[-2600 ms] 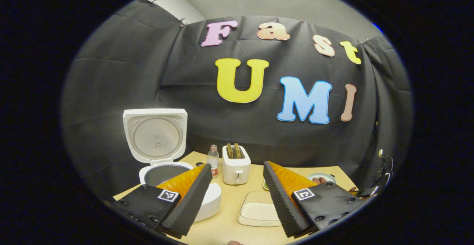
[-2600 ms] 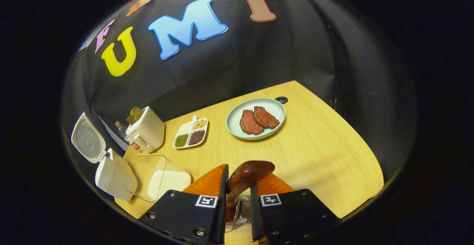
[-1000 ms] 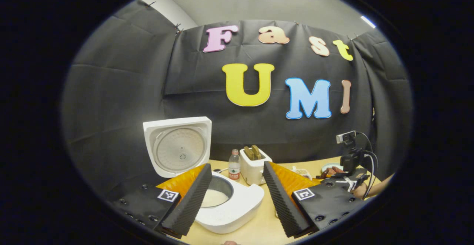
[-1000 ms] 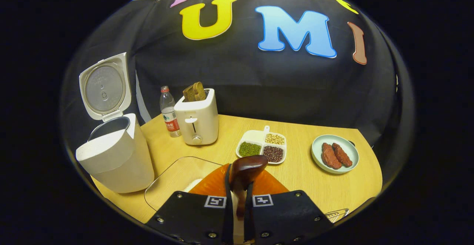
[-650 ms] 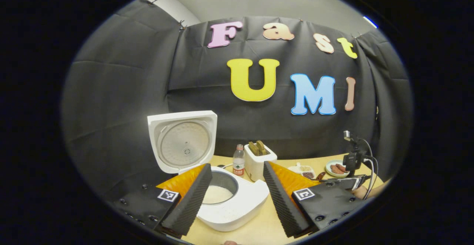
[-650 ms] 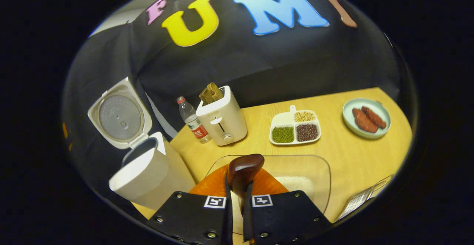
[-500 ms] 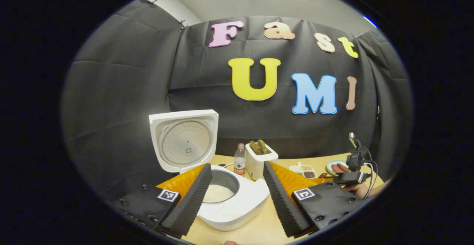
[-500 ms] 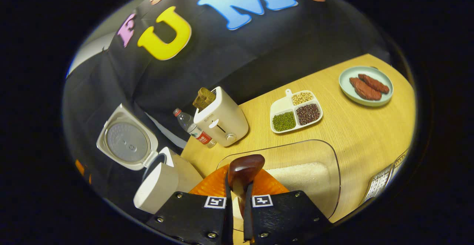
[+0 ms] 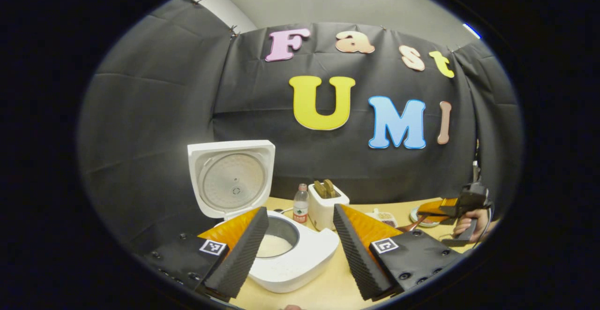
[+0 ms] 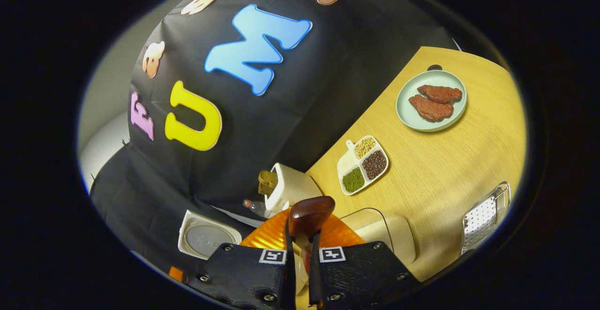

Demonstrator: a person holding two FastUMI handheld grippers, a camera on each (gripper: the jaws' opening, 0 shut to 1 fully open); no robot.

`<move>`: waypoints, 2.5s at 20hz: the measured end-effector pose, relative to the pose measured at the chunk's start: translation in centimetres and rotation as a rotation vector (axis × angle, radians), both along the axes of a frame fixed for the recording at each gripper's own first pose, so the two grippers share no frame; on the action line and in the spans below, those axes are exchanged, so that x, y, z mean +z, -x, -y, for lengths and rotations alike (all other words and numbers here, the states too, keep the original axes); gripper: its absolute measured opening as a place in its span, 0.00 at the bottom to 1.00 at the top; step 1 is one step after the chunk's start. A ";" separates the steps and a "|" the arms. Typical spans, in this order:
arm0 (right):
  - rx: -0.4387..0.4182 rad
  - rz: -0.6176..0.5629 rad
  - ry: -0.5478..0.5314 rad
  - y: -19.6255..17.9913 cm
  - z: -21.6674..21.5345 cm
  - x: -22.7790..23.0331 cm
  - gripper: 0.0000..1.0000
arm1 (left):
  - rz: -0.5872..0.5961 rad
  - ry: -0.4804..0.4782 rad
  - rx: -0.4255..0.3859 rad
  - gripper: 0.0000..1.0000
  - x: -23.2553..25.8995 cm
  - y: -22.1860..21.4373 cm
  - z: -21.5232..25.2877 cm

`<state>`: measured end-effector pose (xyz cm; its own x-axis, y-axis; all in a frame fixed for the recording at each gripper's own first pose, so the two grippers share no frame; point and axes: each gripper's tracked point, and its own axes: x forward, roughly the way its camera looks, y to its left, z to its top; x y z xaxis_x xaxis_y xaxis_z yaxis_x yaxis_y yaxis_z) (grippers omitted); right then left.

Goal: Close the left gripper, press the button to open the rice cooker; take a wooden spoon from the chopstick holder with the right hand, scoop a spoonful of rice and pour it into the rice cooker, then put the wooden spoon back into the chopstick holder.

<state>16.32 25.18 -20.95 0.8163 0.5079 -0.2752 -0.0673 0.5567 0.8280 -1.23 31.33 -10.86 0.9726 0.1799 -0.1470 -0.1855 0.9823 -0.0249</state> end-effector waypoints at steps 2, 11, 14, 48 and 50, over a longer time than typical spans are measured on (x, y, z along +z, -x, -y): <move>-0.003 0.008 -0.088 0.4 0.2 2.1 0.11 | 0.009 -0.014 0.006 0.96 0.2 -0.1 -0.5; 0.055 0.022 -0.256 2.0 -3.8 7.7 0.11 | 0.003 -0.028 0.004 0.99 -0.9 0.3 -3.5; 0.098 0.050 -0.260 2.4 -6.4 9.6 0.11 | 0.018 -0.025 0.001 0.96 -0.8 0.6 -4.7; 0.674 0.599 0.639 4.0 -42.0 7.8 0.11 | -0.015 -0.026 0.085 0.96 -4.3 6.5 -12.2; 0.728 0.710 0.726 5.6 -43.3 8.2 0.11 | -0.015 -0.027 0.083 0.96 -4.2 7.0 -12.0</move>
